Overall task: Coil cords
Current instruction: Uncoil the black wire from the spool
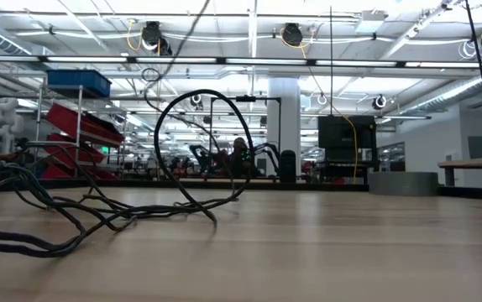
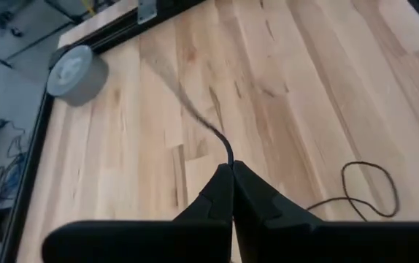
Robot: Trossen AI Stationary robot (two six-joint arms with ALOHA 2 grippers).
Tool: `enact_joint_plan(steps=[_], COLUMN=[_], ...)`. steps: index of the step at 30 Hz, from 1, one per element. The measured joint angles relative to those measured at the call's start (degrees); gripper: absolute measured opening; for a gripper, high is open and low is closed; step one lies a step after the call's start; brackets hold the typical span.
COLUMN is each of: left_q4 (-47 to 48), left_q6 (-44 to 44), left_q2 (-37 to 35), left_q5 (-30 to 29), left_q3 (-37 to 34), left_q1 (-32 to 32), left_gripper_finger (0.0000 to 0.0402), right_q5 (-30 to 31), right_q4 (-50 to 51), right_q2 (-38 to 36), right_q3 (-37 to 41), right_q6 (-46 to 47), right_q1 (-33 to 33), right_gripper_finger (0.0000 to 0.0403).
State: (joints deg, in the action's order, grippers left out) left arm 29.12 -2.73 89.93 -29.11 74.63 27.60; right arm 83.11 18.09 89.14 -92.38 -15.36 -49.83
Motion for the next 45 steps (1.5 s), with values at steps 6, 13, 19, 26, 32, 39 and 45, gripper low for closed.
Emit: enact_joint_plan(steps=[6, 13, 19, 26, 32, 39, 45], left_q4=[-1.52, 4.55, 17.93, 23.57, 23.86, 23.94, 23.08], left_q6=[0.77, 4.28, 12.95, 19.78, 22.28, 23.34, 23.26], left_q2=[0.0, 0.0, -0.11, -0.13, -0.13, -0.17, -0.19], left_q5=[0.63, -7.75, -14.85, -15.49, -14.32, -16.49, -17.28], left_q3=[-1.76, -2.21, -2.21, -2.23, -2.23, -2.23, -1.61], left_q1=[-2.74, -3.64, -3.64, -3.57, -2.59, -2.35, -1.98], left_gripper_finger=[0.0001, 0.0001, 0.0001, 0.0017, 0.0081, 0.0136, 0.0139], right_q5=[-0.59, -0.88, -0.94, -0.75, -0.95, -0.95, -0.94], right_q4=[0.09, 0.12, 0.15, 0.69, 4.69, 5.13, 5.26], right_q2=[0.0, 0.0, 0.0, 0.0, 0.0, 0.02, 0.02], right_q3=[0.0, 0.0, 0.0, 0.0, 0.0, 0.0, 0.0], right_q6=[0.83, 2.19, 3.18, 4.83, 8.75, 9.16, 9.16], right_q1=[-0.63, -3.13, -6.53, -7.67, -7.67, -7.6, -7.6], right_gripper_finger=[0.0, 0.0, 0.0, 0.0, 0.0, 0.0, 0.0])
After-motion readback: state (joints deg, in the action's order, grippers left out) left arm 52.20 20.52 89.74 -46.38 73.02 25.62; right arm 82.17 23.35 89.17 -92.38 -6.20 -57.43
